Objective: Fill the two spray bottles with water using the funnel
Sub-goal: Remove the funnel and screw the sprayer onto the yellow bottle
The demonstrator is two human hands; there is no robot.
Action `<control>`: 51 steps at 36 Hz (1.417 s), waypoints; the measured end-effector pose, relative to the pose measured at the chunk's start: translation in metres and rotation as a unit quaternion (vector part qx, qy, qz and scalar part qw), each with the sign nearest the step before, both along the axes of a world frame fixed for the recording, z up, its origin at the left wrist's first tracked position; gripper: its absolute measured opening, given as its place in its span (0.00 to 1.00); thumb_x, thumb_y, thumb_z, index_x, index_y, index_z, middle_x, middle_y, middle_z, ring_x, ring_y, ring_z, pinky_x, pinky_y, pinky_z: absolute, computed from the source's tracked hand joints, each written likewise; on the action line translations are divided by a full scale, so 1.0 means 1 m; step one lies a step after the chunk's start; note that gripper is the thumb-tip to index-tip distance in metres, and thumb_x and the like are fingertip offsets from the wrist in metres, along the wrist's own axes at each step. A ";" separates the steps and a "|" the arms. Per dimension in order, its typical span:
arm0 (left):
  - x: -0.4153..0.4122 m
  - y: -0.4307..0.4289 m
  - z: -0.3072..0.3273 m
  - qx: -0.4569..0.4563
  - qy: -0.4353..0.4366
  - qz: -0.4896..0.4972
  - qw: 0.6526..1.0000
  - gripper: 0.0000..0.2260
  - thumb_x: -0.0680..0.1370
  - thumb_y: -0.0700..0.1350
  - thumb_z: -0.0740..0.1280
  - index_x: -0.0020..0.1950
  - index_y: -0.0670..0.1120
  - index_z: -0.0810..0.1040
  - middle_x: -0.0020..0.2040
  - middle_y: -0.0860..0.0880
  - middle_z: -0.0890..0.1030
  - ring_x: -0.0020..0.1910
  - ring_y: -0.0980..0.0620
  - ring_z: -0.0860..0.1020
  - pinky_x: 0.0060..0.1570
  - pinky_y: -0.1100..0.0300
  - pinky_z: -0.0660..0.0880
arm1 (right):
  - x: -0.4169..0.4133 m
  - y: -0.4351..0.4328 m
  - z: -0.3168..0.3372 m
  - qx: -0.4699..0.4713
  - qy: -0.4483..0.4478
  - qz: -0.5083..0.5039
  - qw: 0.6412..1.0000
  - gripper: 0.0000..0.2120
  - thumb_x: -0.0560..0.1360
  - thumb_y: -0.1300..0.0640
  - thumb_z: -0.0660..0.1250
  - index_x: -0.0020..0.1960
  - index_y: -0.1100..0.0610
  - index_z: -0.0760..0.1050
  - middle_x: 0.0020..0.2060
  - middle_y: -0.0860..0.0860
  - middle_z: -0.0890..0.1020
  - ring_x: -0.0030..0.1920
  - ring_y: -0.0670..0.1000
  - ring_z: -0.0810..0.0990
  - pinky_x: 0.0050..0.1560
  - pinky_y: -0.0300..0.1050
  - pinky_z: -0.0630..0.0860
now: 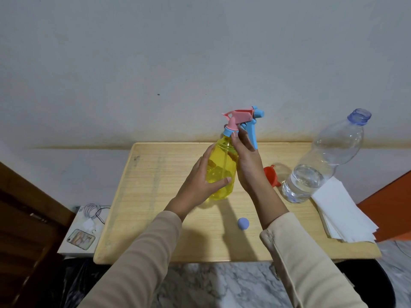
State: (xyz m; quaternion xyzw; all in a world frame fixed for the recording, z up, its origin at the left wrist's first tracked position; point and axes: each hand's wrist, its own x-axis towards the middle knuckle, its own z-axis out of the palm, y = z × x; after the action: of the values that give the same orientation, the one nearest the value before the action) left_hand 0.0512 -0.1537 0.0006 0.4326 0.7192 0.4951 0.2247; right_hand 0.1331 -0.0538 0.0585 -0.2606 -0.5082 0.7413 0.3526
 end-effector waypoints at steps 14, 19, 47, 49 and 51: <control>0.022 0.000 -0.002 -0.073 0.252 0.122 0.957 0.45 0.68 0.62 0.68 0.77 0.56 0.46 0.54 0.47 0.71 0.55 0.46 0.72 0.54 0.51 0.71 | -0.005 -0.012 -0.003 0.021 -0.005 -0.107 0.994 0.11 0.77 0.58 0.65 0.58 0.60 0.77 0.44 0.48 0.82 0.44 0.43 0.80 0.49 0.37 0.75; 0.029 0.003 -0.003 -0.093 0.300 0.164 0.935 0.42 0.63 0.70 0.54 0.74 0.60 0.44 0.53 0.44 0.72 0.54 0.44 0.73 0.48 0.49 0.71 | -0.005 -0.013 -0.011 0.057 -0.036 -0.133 0.989 0.12 0.80 0.53 0.60 0.45 0.60 0.75 0.36 0.54 0.72 0.41 0.51 0.69 0.45 0.46 0.68; 0.012 -0.009 0.013 0.035 -0.028 -0.035 0.998 0.43 0.63 0.57 0.77 0.71 0.70 0.57 0.68 0.58 0.70 0.66 0.58 0.71 0.66 0.49 0.71 | 0.018 0.014 0.014 0.062 -0.003 0.046 0.997 0.07 0.78 0.58 0.62 0.51 0.59 0.76 0.45 0.53 0.81 0.48 0.51 0.78 0.51 0.46 0.75; 0.015 -0.006 0.011 0.032 -0.034 -0.029 0.998 0.43 0.64 0.56 0.78 0.72 0.69 0.56 0.70 0.60 0.66 0.69 0.59 0.67 0.68 0.50 0.68 | 0.017 0.013 0.014 0.077 -0.011 0.032 0.997 0.07 0.77 0.56 0.63 0.50 0.58 0.77 0.44 0.53 0.81 0.47 0.51 0.78 0.50 0.47 0.75; 0.019 -0.004 0.008 0.027 -0.022 -0.011 0.999 0.43 0.65 0.54 0.78 0.72 0.70 0.55 0.66 0.66 0.65 0.66 0.67 0.65 0.66 0.57 0.66 | 0.015 0.012 0.013 0.094 -0.021 0.009 0.995 0.08 0.75 0.53 0.64 0.48 0.57 0.78 0.43 0.53 0.80 0.46 0.52 0.78 0.49 0.47 0.74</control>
State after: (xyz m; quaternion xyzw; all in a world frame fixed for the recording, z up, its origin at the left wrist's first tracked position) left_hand 0.0706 -0.1579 0.0091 0.4358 0.6957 0.5208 0.2342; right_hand 0.1481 -0.0422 0.0710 -0.2375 -0.5850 0.6876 0.3584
